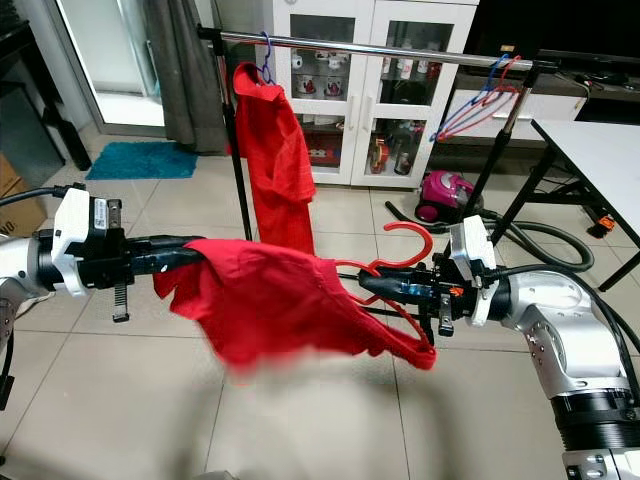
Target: Hang hanger
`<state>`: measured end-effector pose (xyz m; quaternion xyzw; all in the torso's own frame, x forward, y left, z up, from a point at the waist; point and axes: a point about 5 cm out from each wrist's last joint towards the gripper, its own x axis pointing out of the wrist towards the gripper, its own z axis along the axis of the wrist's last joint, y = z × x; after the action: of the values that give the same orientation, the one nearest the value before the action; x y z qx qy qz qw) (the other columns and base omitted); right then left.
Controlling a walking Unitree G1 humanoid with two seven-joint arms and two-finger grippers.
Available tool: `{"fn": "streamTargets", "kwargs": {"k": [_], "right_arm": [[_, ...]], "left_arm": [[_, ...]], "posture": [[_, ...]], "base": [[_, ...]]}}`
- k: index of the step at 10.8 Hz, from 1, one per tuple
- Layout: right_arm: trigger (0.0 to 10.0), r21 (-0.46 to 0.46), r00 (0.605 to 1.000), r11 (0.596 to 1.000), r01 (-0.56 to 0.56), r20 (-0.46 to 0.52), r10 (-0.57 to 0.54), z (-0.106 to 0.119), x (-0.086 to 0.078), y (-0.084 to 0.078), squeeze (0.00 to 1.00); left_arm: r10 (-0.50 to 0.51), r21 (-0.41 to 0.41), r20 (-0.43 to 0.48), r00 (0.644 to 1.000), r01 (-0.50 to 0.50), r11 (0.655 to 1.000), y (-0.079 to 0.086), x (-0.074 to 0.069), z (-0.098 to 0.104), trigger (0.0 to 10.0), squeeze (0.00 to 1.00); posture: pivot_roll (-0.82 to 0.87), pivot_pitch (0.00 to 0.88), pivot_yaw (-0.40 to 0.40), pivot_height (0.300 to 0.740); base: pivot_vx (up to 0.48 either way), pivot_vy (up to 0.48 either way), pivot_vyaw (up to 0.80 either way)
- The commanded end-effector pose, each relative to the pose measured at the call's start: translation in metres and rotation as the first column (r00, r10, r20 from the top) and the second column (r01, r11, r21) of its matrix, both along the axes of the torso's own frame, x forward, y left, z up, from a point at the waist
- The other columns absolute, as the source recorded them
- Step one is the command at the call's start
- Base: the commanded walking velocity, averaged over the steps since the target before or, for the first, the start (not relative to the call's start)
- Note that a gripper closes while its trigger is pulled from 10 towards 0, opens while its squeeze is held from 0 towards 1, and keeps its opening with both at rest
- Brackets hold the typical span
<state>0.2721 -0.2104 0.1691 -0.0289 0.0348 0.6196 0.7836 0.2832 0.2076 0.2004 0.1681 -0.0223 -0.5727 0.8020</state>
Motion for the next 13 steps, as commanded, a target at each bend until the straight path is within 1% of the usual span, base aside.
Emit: {"fn": "streamTargets", "kwargs": {"k": [1, 2, 3, 4, 6, 7, 8, 9, 10, 12, 13], "right_arm": [[0.0, 0.006, 1.0, 1.0, 0.008, 0.025, -0.009, 0.007, 0.0, -0.003, 0.0], [0.0, 0.018, 0.999, 1.0, 0.015, 0.038, -0.015, 0.011, 0.0, -0.003, 0.0], [0.0, 0.024, 0.999, 1.0, 0.016, 0.047, -0.017, 0.014, -0.001, -0.003, 0.0], [0.0, 0.028, 0.998, 0.999, 0.016, 0.054, -0.018, 0.017, -0.002, -0.004, 0.0], [0.0, 0.021, 0.998, 1.0, 0.02, 0.059, -0.022, 0.019, -0.005, -0.009, 0.0], [0.0, 0.015, 0.998, 1.0, 0.017, 0.058, -0.018, 0.02, -0.007, -0.01, 0.0], [0.0, 0.007, 0.998, 1.0, 0.003, 0.058, -0.003, 0.022, -0.008, -0.01, 0.0], [0.0, 0.007, 0.998, 1.0, -0.011, 0.059, 0.011, 0.024, -0.01, -0.008, 0.0], [0.0, 0.01, 0.998, 1.0, -0.022, 0.061, 0.021, 0.025, -0.011, -0.007, 0.0], [0.0, 0.012, 0.997, 0.999, -0.042, 0.061, 0.042, 0.028, -0.013, -0.004, 0.0], [0.0, 0.011, 0.997, 0.999, -0.05, 0.062, 0.049, 0.03, -0.014, -0.003, 0.0]], "left_arm": [[0.036, -0.006, 0.045, 0.998, -0.036, 0.999, 0.003, 0.005, 0.01, 0.0, 0.0], [0.057, 0.003, 0.052, 0.997, -0.057, 0.998, 0.003, 0.006, 0.008, 9.8, 0.0], [0.06, -0.014, 0.021, 0.998, -0.06, 0.998, 0.003, 0.007, 0.006, 10.0, 0.09], [0.08, -0.031, -0.002, 0.997, -0.08, 0.996, 0.005, 0.008, 0.004, 10.0, 1.0], [0.068, 0.037, 0.015, 0.998, -0.068, 0.997, 0.011, 0.005, 0.002, 10.0, 1.0], [0.061, 0.068, 0.009, 0.998, -0.062, 0.996, 0.013, 0.004, -0.002, 10.0, 0.47], [0.068, 0.126, 0.0, 0.998, -0.067, 0.99, 0.017, 0.004, -0.012, 10.0, 0.0], [0.072, 0.151, -0.011, 0.997, -0.069, 0.986, 0.02, 0.004, -0.019, 10.0, 0.0], [0.067, 0.159, -0.026, 0.997, -0.062, 0.985, 0.02, 0.005, -0.023, 10.0, 0.0], [0.108, 0.18, 0.009, 0.994, -0.108, 0.978, 0.024, 0.013, -0.029, 10.0, 0.0], [0.11, 0.185, 0.011, 0.994, -0.11, 0.977, 0.023, 0.016, -0.031, 10.0, 0.0]], "posture": [[0.05, 0.0, -0.006, 0.74], [0.05, 0.0, -0.007, 0.74], [0.05, 0.0, -0.007, 0.74], [0.05, 0.0, -0.01, 0.74], [0.05, 0.0, -0.009, 0.74], [0.05, 0.0, -0.008, 0.74], [0.05, 0.0, -0.007, 0.74], [0.05, 0.0, -0.005, 0.74], [0.05, 0.0, -0.006, 0.74], [0.05, 0.0, -0.006, 0.74], [0.05, 0.0, -0.005, 0.74]], "base": [[0.0, 0.0, 0.0], [0.0, 0.0, 0.0], [0.0, 0.0, 0.0], [0.0, 0.0, 0.0], [0.0, 0.0, 0.0], [0.0, 0.0, 0.0], [0.0, 0.0, 0.0], [0.0, 0.0, 0.0], [0.0, 0.0, 0.0], [0.0, 0.0, 0.0], [0.0, 0.0, 0.0]]}}
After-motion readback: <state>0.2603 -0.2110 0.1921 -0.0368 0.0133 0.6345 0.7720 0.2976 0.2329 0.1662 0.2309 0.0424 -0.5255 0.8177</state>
